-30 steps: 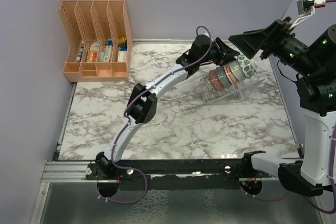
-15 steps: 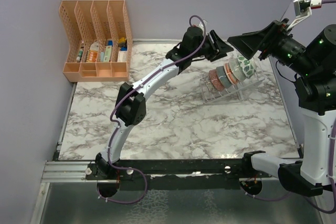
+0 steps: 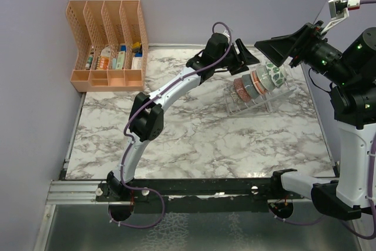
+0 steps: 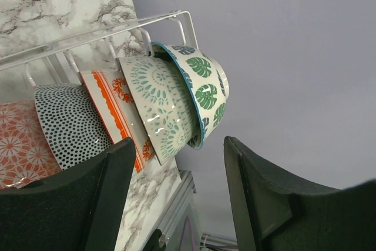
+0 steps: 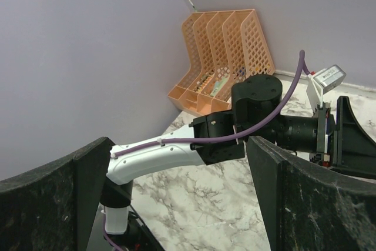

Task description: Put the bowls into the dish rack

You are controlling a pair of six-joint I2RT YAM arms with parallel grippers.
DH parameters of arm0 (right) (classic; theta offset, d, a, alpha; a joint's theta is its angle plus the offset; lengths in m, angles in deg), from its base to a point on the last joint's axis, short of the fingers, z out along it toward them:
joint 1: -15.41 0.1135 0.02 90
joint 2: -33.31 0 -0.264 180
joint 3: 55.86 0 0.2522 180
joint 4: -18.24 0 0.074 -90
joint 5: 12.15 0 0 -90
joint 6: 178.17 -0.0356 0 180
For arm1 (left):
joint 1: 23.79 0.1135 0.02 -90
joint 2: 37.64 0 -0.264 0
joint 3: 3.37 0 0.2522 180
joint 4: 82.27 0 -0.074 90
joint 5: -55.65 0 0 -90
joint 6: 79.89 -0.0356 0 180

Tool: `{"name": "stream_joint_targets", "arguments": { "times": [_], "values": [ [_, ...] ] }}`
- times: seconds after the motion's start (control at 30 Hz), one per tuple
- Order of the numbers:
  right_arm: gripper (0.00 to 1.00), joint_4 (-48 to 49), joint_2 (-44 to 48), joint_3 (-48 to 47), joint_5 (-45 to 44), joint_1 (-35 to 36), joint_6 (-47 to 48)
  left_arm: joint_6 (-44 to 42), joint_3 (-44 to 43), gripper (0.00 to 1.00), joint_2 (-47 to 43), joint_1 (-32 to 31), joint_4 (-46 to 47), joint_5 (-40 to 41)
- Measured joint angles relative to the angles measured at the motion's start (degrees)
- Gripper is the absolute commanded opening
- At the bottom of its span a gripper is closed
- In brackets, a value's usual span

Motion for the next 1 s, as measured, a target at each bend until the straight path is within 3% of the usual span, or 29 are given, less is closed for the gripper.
{"name": "stream_joint_targets", "arguments": {
  "times": [0.37,0.43,0.47,0.5,0.77,1.0],
  "values": [
    [1.00,0.00,0.00,0.00,0.00,0.00,0.02,0.02,-2.43,0.71,0.76,-1.01,-0.26,-0.02],
    [1.00,0.00,0.00,0.00,0.02,0.00,0.02,0.00,-2.75,0.80,1.22,-1.25,-0.26,-0.02],
    [1.00,-0.02,0.00,0.00,0.02,0.00,0.04,-0.02,-2.73,0.93,1.38,-1.40,-0.28,-0.02],
    [1.00,-0.02,0.00,0.00,0.04,0.00,0.04,-0.17,-2.73,0.98,1.49,-1.51,-0.33,-0.02],
    [1.00,-0.13,0.02,0.00,0.17,0.00,0.92,-5.84,3.45,0.99,-1.92,-1.88,-2.16,2.80],
    [1.00,-0.50,0.02,0.00,0.15,0.00,1.75,-16.48,11.26,0.99,-14.93,-1.51,-11.56,12.15]
  ]
}}
